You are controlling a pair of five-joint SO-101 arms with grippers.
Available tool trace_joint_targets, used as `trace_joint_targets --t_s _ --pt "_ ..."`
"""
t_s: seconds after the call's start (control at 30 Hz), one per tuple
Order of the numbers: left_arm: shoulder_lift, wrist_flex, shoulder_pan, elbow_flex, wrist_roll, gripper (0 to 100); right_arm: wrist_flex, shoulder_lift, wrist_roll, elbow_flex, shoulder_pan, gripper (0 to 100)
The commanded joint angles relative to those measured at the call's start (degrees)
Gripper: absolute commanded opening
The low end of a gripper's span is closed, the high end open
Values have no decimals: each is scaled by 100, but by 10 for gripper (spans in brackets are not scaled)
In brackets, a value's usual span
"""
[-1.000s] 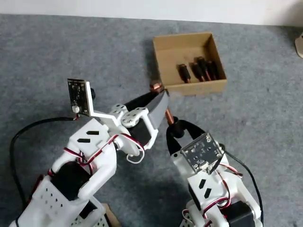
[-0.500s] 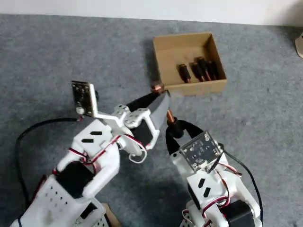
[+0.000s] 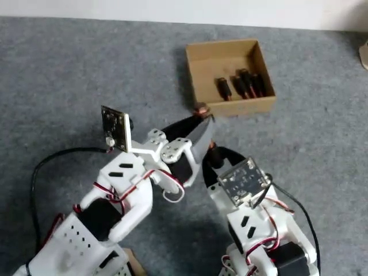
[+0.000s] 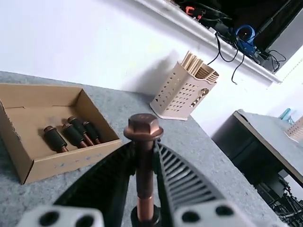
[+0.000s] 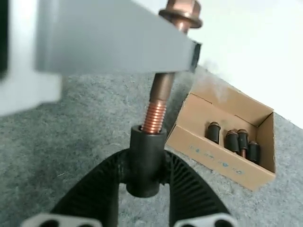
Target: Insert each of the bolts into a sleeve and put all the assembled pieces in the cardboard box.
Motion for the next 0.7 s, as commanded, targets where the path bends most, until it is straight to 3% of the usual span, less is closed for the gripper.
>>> trace_joint_targets --t_s 0.0,0.3,0.47,0.67 --pt "-92 193 189 -75 229 7 -48 -66 18 -57 -57 5" --pt "-92 1371 180 -848 809 7 -295 -66 18 -57 -40 5" --pt "-92 1873 198 -840 756 7 -374 -66 18 -40 -4 5" --pt "-101 2303 734 -840 510 7 -769 -66 18 312 435 5"
